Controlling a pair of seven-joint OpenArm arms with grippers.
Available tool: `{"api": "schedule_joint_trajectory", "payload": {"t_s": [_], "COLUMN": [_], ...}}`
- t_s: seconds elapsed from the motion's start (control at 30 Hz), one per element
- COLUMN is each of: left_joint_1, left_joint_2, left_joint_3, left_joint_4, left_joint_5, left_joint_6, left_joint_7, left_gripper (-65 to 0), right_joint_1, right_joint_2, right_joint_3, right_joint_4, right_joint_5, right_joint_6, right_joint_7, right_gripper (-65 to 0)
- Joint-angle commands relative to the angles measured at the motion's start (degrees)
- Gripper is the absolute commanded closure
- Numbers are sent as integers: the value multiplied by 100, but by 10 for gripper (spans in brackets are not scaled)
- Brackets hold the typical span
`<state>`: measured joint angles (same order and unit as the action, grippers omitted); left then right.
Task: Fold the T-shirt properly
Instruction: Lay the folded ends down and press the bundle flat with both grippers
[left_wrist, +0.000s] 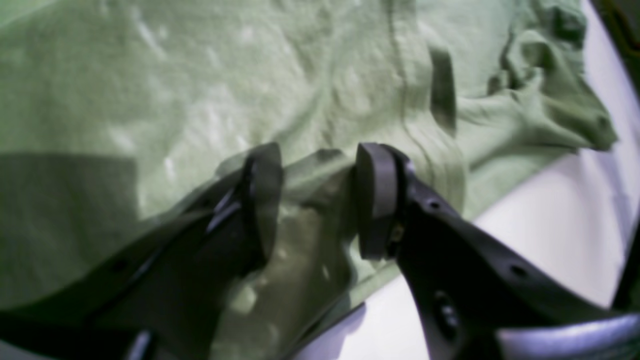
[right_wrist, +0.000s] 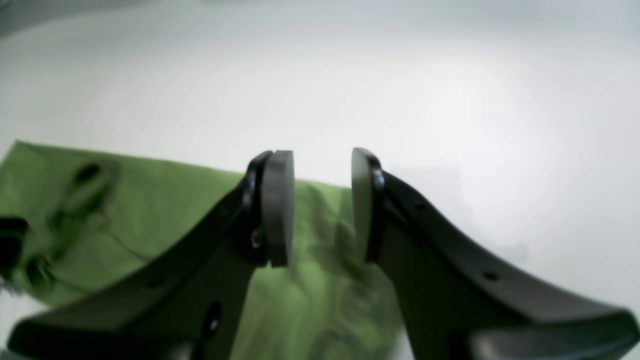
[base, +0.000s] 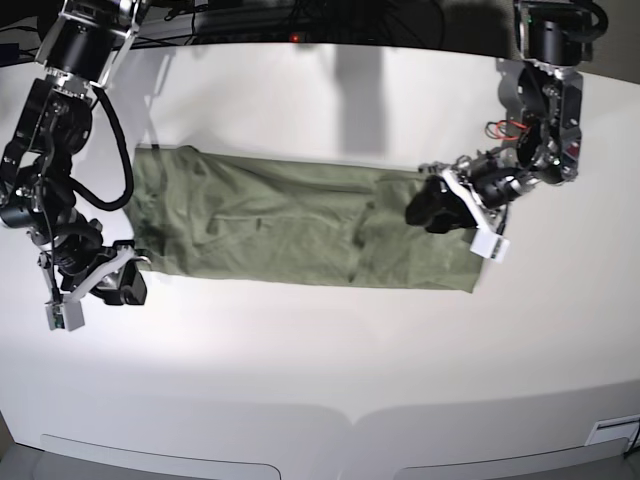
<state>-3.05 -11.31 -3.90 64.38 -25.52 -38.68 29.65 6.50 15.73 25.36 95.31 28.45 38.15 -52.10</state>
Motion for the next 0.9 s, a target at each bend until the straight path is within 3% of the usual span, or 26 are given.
{"api": "schedule_joint_trajectory", "payload": {"t_s": [0.0, 0.07, 0.2, 0.27, 0.33, 0.43, 0.47, 0.7, 0.87], "left_joint_1": [101, 101, 96, 98, 98, 96, 96, 101, 98], "left_joint_2": [-138, -133, 61, 188, 278, 337, 358, 380, 382], "left_joint_3": [-24, -22, -24, -24, -22, -22, -22, -22, -22], "left_joint_4": [-118, -118, -118, -116, -116, -116, -114, -111, -111], "left_joint_5": [778, 669, 553, 555, 555, 553, 553, 555, 553], "left_joint_6": [713, 741, 737, 737, 726, 721, 721, 721, 721], "left_joint_7": [780, 892, 927, 929, 929, 929, 927, 935, 933], "left_gripper": [-258, -258, -258, -258, -258, -258, -258, -258, -258], "right_joint_1": [109, 109, 94, 98, 96, 96, 96, 94, 94], "right_joint_2": [79, 79, 164, 247, 299, 299, 302, 302, 302], "right_joint_3": [17, 17, 17, 20, 24, 24, 35, 400, 640], "right_joint_4": [105, 94, 94, 94, 94, -48, -188, -1565, -2524], "right_joint_5": [74, 74, 264, 306, 114, -304, -343, -284, 282], "right_joint_6": [13, 13, -4, -2, -28, -520, -535, -337, -17], "right_joint_7": [-87, -457, -570, -562, -605, -713, -710, -686, -688], "right_gripper": [-200, -234, -421, -469, -468, -468, -468, -468, -468]}}
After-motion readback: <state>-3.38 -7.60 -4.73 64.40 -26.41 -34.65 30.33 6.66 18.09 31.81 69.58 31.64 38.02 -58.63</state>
